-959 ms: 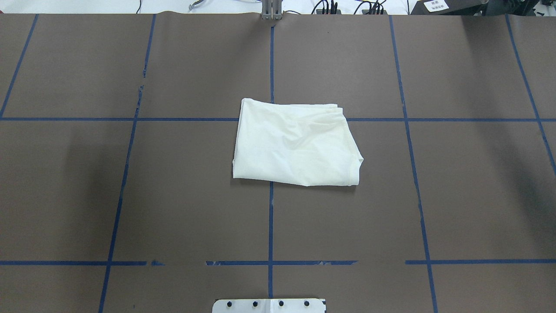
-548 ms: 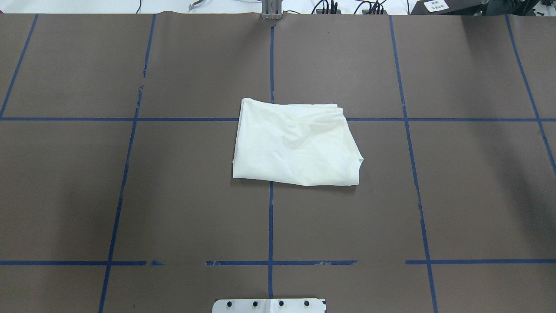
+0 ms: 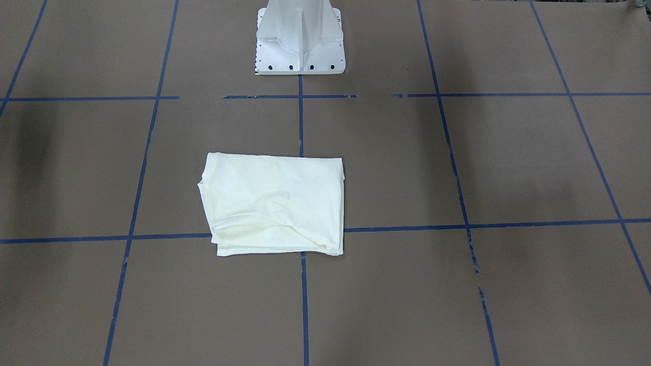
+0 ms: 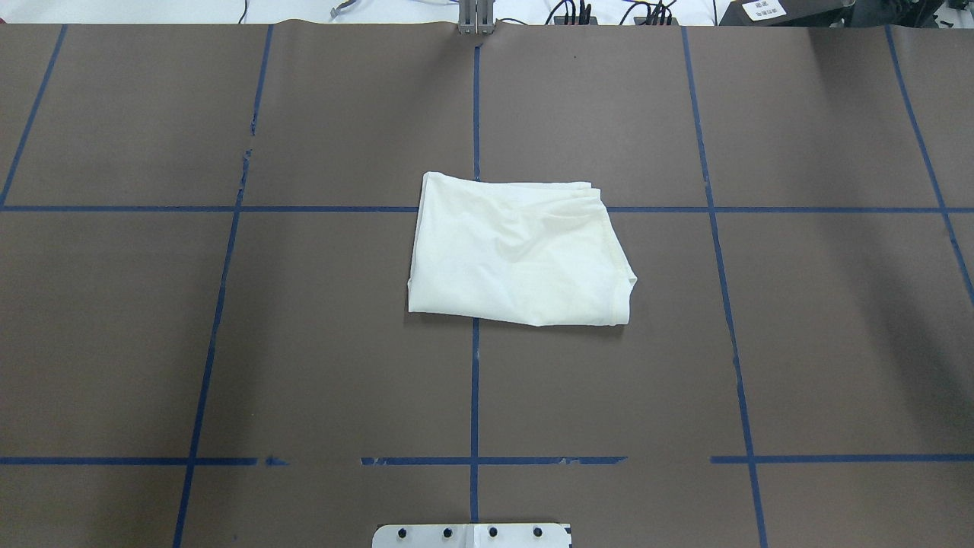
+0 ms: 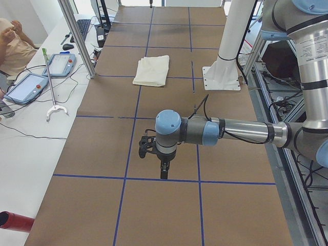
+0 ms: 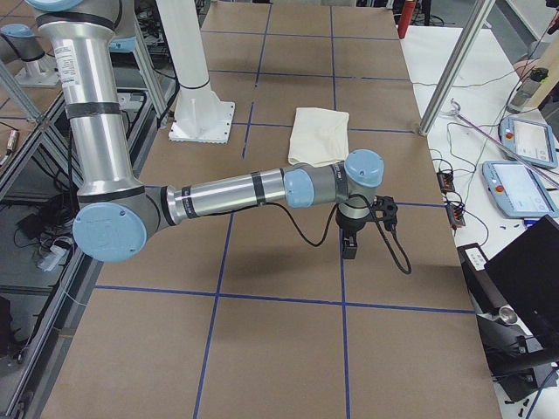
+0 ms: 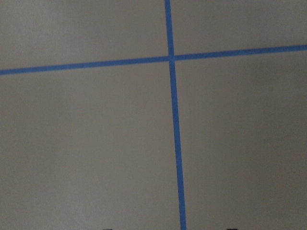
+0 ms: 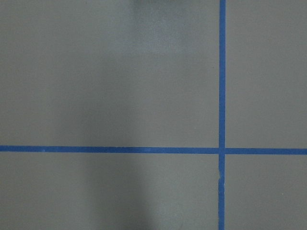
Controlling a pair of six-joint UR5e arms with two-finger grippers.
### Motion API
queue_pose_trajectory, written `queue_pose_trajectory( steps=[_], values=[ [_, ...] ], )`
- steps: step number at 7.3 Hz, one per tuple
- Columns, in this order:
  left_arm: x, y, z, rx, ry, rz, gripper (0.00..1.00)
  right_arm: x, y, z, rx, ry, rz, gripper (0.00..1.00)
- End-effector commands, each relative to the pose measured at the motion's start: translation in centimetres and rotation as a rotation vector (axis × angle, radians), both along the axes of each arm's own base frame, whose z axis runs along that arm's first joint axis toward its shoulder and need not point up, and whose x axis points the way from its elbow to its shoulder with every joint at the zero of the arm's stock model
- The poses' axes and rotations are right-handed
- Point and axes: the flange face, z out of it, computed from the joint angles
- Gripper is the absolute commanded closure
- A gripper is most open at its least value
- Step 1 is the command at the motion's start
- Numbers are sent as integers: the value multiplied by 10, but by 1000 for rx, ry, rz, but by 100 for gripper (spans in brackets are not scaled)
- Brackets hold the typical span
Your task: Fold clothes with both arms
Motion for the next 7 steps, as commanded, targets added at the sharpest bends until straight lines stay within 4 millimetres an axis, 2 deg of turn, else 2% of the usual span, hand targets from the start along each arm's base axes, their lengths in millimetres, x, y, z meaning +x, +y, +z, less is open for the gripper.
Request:
queue_pose_trajectory(
  steps=[1, 4, 6, 7],
  values=[
    [4, -2, -11, 20, 48, 6, 0, -6, 6, 5, -6, 1, -11, 0],
    [4, -7, -17, 36, 46, 7, 0, -7, 13, 12, 19, -25, -17, 0],
    [4, -28, -42, 84, 48, 7, 0, -10, 14, 12, 11, -38, -22, 0],
    [5, -30, -45, 91, 48, 10, 0, -10, 14, 11, 15, -39, -22, 0]
  ],
)
